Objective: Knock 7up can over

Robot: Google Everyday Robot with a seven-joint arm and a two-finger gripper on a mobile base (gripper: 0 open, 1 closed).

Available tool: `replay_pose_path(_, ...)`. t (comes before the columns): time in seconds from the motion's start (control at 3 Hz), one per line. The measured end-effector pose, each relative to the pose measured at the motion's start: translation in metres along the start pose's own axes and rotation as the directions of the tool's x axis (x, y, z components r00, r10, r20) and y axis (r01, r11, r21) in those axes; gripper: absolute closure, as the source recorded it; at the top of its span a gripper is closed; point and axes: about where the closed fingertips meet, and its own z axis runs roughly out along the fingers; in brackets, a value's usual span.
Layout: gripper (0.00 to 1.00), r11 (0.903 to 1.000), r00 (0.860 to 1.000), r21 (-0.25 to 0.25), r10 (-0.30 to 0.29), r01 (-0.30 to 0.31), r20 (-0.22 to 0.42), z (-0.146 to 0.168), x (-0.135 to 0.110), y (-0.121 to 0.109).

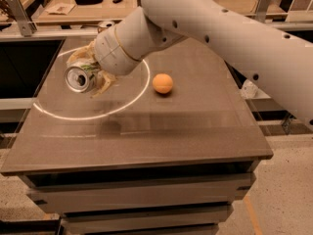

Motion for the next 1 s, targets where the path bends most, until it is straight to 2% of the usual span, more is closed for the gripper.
replay_pose_path(0.33, 1.00, 0.9920, 0.991, -0.065, -0.113, 0.108, -0.071, 0.011, 0.003, 0.020)
replay_pose_path(0.67, 1.00, 0.9739, 0.974, -0.135, -0.198, 0.183, -0.113, 0.021, 0.003, 0.041)
replay_pose_path(1.0, 1.00, 0.9506, 0.953, -0.191, -0.272, 0.244, -0.134, 0.032, 0.005, 0.058)
